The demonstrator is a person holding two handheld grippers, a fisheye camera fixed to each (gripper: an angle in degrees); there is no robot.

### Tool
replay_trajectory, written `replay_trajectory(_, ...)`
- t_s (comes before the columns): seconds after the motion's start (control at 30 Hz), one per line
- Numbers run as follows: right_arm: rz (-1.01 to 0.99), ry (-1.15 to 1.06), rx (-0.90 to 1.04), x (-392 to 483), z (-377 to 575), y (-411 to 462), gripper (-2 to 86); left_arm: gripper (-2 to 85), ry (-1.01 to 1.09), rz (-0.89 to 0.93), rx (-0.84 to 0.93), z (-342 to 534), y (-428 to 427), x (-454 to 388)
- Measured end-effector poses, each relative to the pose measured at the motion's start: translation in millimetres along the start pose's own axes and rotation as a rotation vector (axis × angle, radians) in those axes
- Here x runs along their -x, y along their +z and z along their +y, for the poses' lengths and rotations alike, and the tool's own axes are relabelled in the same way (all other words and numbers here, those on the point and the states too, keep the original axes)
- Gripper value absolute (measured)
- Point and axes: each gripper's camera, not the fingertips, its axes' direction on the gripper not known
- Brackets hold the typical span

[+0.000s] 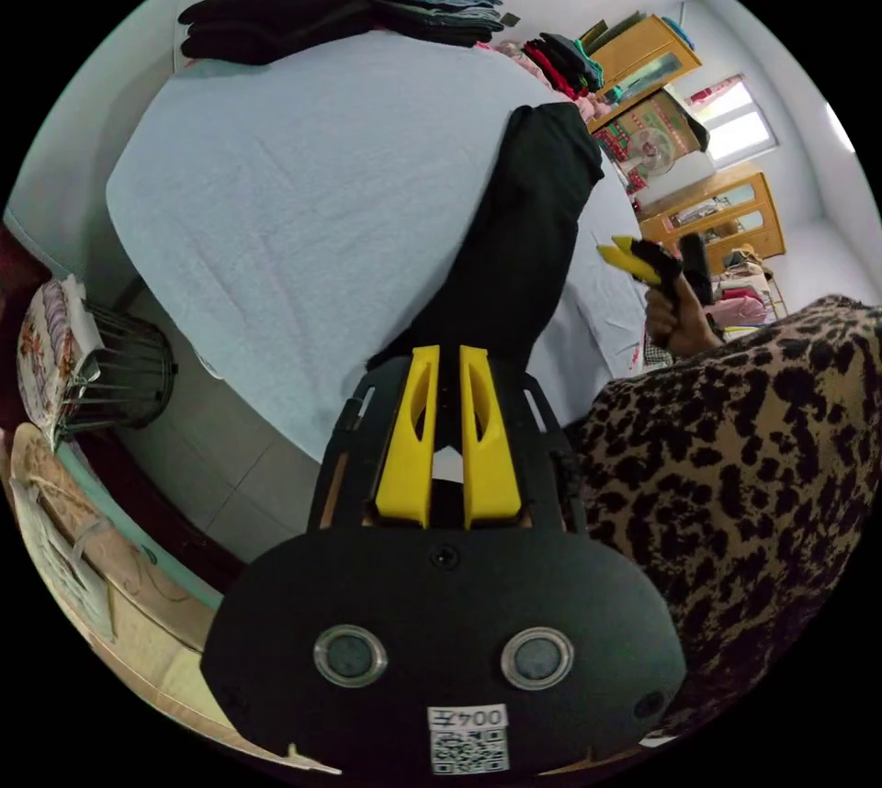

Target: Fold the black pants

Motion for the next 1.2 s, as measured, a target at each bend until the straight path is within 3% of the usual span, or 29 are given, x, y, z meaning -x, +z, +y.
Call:
replay_trajectory(0.23,-0.019,0.075,0.035,66.8,62.2,65.8,10.3,4.3,0.155,0.084,0.044,-24.4,5.2,95.9)
replay_trajectory(0.57,0.031,0.131,-0.015,119.5,56.6,80.4,9.9,7.1,0.260,0.194,0.078,-46.8,36.8,166.9)
replay_trajectory(1.2,-0.047,0.277,-0.055,143.9,-1.4,32.7,7.0,4.2,0.307,0.318,0.159,-82.4,61.9,211.2)
